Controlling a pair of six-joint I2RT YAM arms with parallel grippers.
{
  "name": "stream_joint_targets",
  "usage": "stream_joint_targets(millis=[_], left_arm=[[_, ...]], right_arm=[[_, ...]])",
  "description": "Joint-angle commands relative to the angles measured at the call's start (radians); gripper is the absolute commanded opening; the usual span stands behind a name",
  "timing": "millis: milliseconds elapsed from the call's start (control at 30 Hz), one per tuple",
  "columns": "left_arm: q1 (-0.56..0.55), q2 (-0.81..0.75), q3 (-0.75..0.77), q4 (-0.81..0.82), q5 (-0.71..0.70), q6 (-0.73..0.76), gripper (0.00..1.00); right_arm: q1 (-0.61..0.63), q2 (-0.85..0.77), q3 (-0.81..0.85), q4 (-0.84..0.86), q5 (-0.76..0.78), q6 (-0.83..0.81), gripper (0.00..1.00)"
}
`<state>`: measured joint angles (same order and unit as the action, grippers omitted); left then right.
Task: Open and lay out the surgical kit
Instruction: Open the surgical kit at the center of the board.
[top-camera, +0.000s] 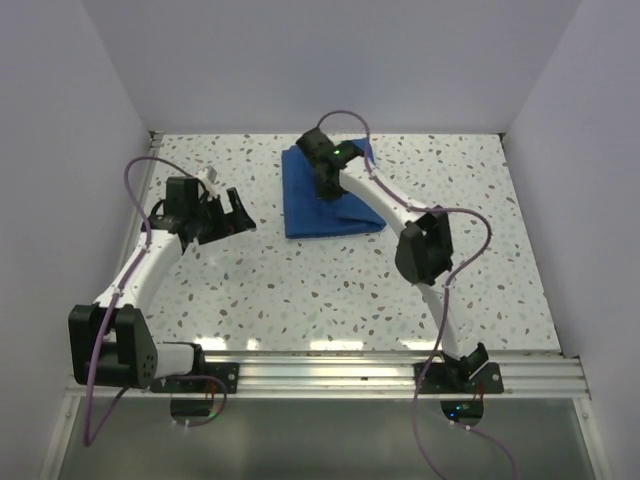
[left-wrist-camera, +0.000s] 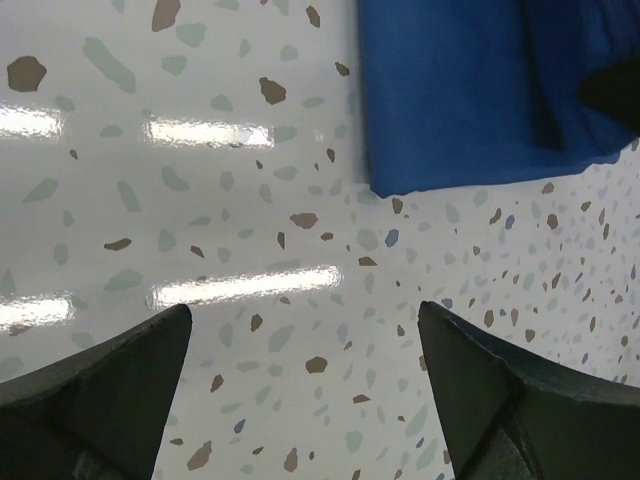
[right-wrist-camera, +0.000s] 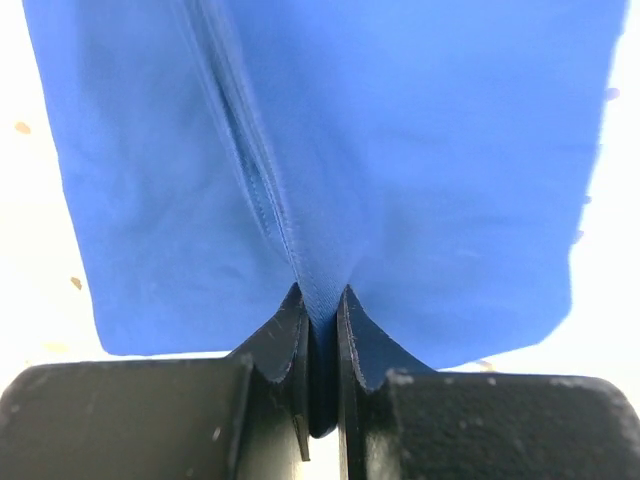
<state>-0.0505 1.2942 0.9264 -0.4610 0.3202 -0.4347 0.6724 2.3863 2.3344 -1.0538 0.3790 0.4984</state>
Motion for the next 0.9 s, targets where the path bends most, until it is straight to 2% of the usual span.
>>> stream_joint_targets(millis=[0,100,167,267,333,367,433,467,600,633,800,833,867], left_arm=[[0.008,0.027,0.067,-0.005,-0.021,0.03,1.0],[-0.009,0.054,0.089,0.004,-0.041,0.024,1.0],[-0.046,0.08,0.123,-0.017,-0.136,0.028,1.0],[-0.158,0.158,0.279,-0.103,-0.309,0.028,1.0],[-0.224,0.227,0.345,-0.148,-0.361,0.013,1.0],[-0.242,0.25,0.412,-0.162,-0.365,0.004,1.0],[-0.301,0.325,0.478,-0.194,-0.38,-0.022,1.0],[-0.32,0.349,0.532,-0.202,-0.386,-0.032,1.0],[-0.383,0.462,0.561,-0.11,-0.287,-0.122,1.0],[-0.402,0.535,0.592,-0.12,-0.297,-0.142,1.0],[-0.586,0.781,0.97,-0.287,-0.434,-0.102,1.0],[-0.609,0.879,1.036,-0.322,-0.475,-0.095,1.0],[-0.63,0.93,1.169,-0.358,-0.493,-0.091,1.0]], right_arm=[[-0.155,-0.283,-0.094,0.066,0.067,0.002,0.0],[-0.247,-0.378,-0.228,0.083,0.115,-0.008,0.0],[-0.295,-0.409,-0.295,0.083,0.142,-0.009,0.0],[-0.388,-0.469,-0.437,0.109,0.156,-0.006,0.0],[-0.451,-0.492,-0.523,0.123,0.162,-0.004,0.08],[-0.47,-0.493,-0.546,0.124,0.178,-0.003,0.4],[-0.525,-0.483,-0.589,0.111,0.195,0.014,0.87],[-0.543,-0.472,-0.59,0.097,0.201,0.02,0.98],[-0.606,-0.429,-0.538,-0.001,0.184,0.054,0.98],[-0.608,-0.43,-0.535,-0.008,0.175,0.058,0.98],[-0.608,-0.536,-0.59,0.009,0.078,0.078,0.98],[-0.608,-0.555,-0.605,0.018,0.069,0.077,0.99],[-0.608,-0.571,-0.621,0.021,0.055,0.081,0.98]])
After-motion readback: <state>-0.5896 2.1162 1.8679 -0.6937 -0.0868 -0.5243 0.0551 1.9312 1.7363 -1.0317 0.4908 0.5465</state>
